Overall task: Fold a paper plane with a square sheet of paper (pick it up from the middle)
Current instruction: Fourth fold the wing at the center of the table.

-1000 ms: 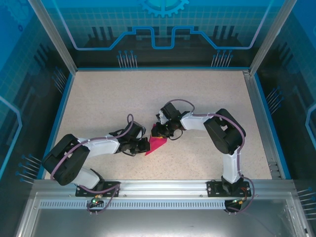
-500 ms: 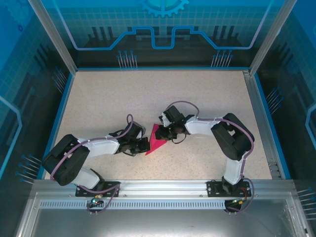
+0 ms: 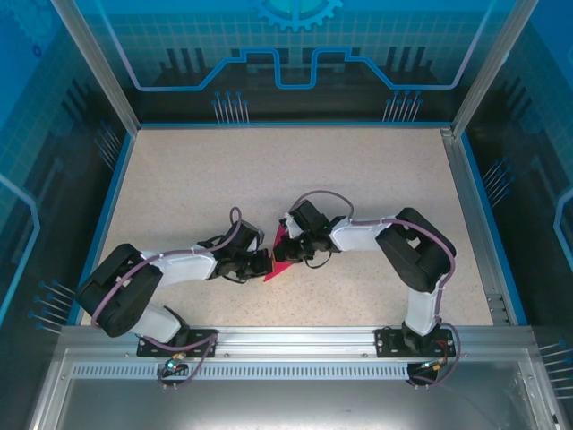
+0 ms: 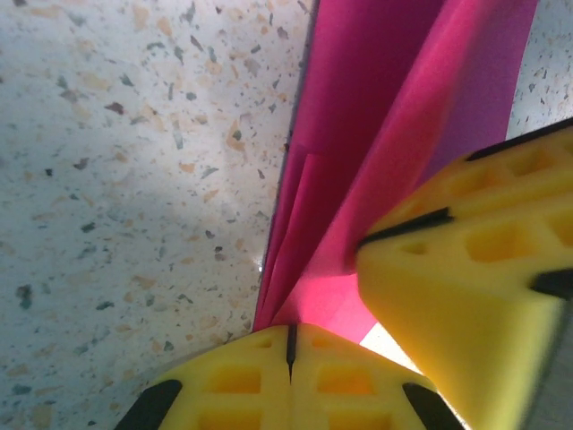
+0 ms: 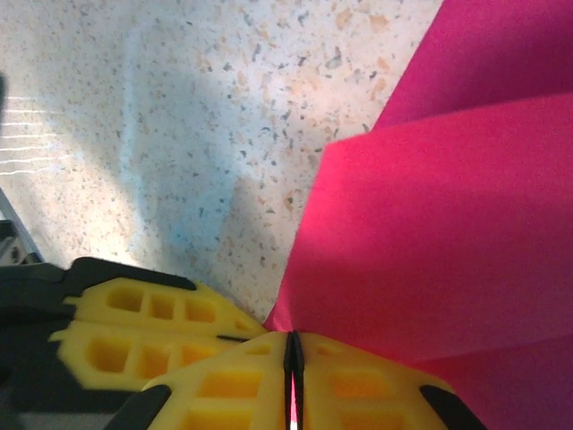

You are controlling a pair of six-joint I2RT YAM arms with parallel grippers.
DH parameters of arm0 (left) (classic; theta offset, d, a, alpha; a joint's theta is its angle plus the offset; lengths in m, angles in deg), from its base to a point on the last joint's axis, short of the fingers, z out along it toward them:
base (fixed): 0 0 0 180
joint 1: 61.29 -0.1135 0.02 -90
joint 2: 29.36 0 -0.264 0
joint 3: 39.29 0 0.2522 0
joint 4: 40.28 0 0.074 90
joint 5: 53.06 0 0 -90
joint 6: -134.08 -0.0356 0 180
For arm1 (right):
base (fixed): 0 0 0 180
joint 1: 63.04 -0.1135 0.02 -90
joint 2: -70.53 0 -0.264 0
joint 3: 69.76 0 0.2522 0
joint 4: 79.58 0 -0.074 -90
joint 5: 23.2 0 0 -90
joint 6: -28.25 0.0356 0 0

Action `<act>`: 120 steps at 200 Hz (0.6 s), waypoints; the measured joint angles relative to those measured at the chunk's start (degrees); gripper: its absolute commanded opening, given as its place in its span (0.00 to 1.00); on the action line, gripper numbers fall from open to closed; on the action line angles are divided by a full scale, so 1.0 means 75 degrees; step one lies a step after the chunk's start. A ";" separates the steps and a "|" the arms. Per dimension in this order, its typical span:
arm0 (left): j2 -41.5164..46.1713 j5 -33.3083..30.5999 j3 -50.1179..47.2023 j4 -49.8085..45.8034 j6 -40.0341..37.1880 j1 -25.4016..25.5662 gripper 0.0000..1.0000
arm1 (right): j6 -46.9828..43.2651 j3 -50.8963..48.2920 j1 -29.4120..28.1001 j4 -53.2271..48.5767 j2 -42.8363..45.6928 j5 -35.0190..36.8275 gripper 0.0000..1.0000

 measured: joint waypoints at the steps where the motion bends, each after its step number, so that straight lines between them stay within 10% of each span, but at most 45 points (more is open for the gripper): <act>1: 0.0000 0.0000 0.0000 0.0003 0.0000 0.0000 0.06 | 0.0000 0.0000 0.0000 0.0000 -0.0017 0.0000 0.12; 120: -0.0023 -0.0003 -0.0131 0.0376 -0.0003 0.0006 0.05 | 0.0082 0.0012 0.0239 0.0128 -0.0254 -0.0224 0.15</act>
